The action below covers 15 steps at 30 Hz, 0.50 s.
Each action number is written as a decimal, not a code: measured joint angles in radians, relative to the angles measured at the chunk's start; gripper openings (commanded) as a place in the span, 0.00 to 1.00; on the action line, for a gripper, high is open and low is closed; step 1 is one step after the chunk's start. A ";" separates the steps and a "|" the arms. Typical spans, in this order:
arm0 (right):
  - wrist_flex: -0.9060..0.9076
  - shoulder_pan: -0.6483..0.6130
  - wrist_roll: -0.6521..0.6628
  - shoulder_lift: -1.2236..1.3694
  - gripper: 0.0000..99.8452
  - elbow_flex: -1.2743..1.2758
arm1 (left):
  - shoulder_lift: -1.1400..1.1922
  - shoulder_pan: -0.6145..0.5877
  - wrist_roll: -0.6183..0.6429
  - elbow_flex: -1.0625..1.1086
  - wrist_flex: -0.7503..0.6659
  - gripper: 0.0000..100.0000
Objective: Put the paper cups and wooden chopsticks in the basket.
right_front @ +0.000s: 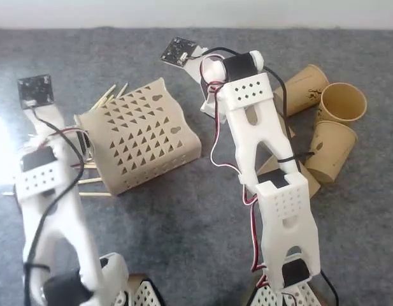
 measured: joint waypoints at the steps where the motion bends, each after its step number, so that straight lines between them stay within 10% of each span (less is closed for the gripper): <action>1: 0.000 0.000 0.000 0.000 0.01 0.000 | 0.018 0.000 0.003 -0.015 0.000 0.15; 15: 0.000 0.000 0.000 0.000 0.01 0.000 | -0.026 0.002 0.015 -0.147 0.201 0.15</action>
